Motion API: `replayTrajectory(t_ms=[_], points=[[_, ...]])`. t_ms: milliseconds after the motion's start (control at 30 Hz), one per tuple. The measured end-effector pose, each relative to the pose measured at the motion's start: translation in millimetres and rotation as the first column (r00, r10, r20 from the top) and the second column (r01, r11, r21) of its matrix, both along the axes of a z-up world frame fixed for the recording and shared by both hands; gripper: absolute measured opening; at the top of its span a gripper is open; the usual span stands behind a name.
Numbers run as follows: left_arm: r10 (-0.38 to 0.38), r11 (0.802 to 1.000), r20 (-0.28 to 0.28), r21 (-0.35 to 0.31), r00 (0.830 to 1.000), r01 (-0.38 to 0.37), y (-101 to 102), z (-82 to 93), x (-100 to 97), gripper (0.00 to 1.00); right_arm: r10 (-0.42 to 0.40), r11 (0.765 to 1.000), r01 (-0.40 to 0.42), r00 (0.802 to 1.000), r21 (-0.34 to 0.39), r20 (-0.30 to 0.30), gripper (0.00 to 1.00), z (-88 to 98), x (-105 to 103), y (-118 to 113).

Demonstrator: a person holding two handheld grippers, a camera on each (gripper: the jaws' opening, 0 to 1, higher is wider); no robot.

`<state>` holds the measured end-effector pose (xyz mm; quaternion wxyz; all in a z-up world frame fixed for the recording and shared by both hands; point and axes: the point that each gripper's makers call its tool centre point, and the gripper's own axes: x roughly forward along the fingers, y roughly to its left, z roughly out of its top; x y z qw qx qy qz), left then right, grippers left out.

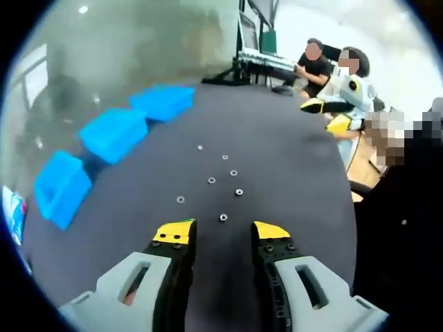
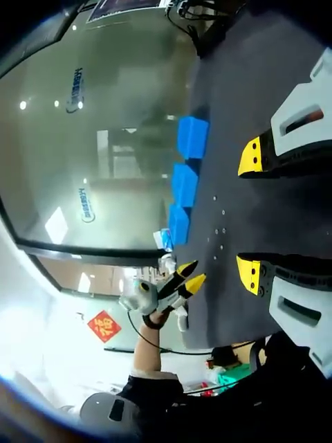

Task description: Sort the screws, nuts, and washers into the corresponding bins

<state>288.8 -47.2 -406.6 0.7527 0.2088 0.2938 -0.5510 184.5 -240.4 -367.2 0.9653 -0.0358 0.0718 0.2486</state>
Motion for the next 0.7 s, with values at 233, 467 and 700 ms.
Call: replayTrajectory(t_ms=[233, 467, 700], points=[[-0.015, 0.999, -0.032, 0.052, 0.999, 0.016, -7.8, -15.4, -2.4, 0.28, 0.003, 1.000, -0.003, 1.000, 0.005, -0.005, 0.39, -2.9, -0.6, 0.4], [-0.011, 0.998, -0.050, 0.056, 0.999, 0.013, -13.5, -21.9, 0.9, 0.24, 0.005, 1.000, -0.005, 1.000, 0.008, -0.010, 0.39, -4.6, -0.1, 1.3], [-0.011, 0.999, -0.053, 0.050, 0.999, 0.014, -18.2, -24.1, 2.1, 0.19, 0.002, 1.000, -0.002, 1.000, 0.013, -0.010, 0.39, -4.9, -0.2, 1.3]])
